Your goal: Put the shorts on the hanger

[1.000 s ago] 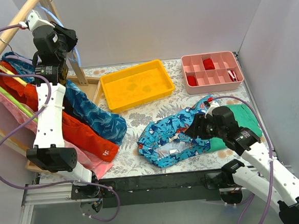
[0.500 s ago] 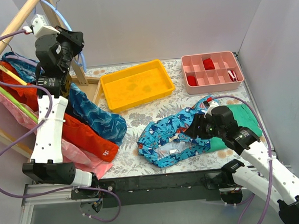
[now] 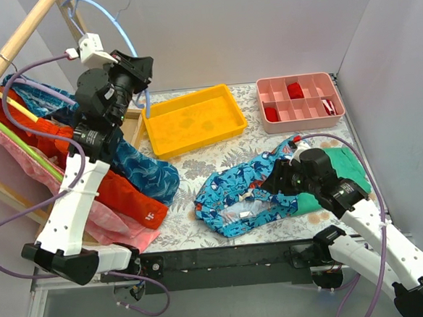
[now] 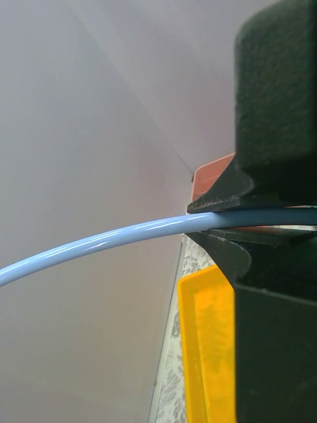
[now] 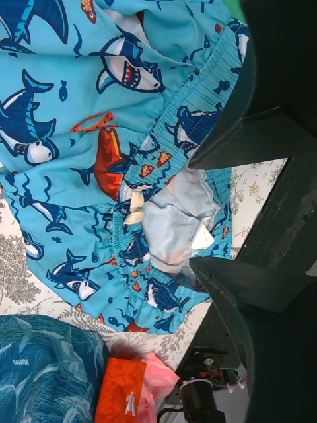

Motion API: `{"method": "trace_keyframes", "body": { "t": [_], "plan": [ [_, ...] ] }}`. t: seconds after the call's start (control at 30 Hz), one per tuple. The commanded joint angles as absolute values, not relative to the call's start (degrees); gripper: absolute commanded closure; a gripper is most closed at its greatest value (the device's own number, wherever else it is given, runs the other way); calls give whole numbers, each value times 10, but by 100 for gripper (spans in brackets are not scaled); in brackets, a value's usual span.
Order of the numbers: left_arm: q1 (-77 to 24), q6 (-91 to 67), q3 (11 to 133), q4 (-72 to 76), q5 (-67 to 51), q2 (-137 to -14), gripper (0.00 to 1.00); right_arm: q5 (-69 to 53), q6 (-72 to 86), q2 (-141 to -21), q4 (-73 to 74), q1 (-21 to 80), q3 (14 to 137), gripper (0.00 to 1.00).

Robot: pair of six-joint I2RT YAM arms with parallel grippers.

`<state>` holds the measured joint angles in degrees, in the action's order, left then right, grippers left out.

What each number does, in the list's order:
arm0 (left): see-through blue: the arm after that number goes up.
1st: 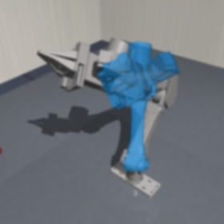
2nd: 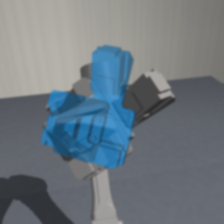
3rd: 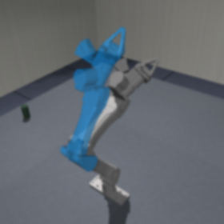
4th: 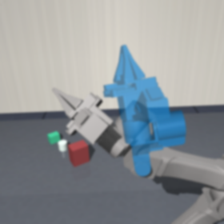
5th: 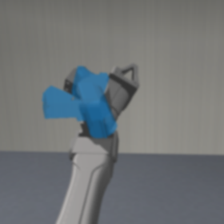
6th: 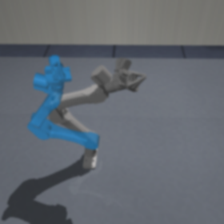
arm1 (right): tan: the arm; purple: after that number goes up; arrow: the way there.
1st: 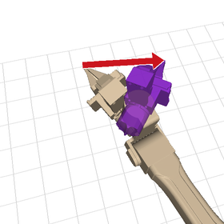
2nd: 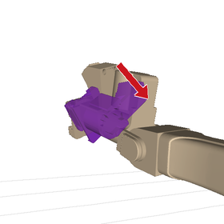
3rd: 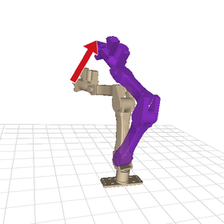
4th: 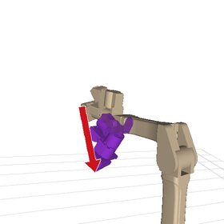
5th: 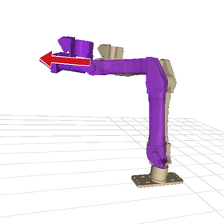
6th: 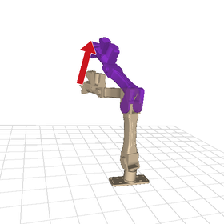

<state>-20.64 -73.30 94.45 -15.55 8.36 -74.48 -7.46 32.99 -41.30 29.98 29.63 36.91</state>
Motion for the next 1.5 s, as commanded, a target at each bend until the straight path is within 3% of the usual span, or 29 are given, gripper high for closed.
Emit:
{"method": "trace_keyframes", "body": {
  "t": [0.0, 0.47, 0.87, 1.17, 1.47],
  "plan": [
    [-248, -729, 913, -127, 85, -702, 94, -72, 325, -407, 295, 295, 402, 36],
    [-390, -729, 819, -126, 92, -655, 100, -75, 305, -395, 306, 295, 438, 36],
    [-524, -773, 695, -93, -78, -650, 100, -42, 274, -342, 312, 295, 506, 35],
    [-531, -842, 545, -102, -208, -541, 100, 59, 325, -291, 395, 295, 470, 36],
    [-532, -838, 493, -231, -324, -401, 100, 50, 386, -246, 425, 295, 310, 41]
  ]
}}
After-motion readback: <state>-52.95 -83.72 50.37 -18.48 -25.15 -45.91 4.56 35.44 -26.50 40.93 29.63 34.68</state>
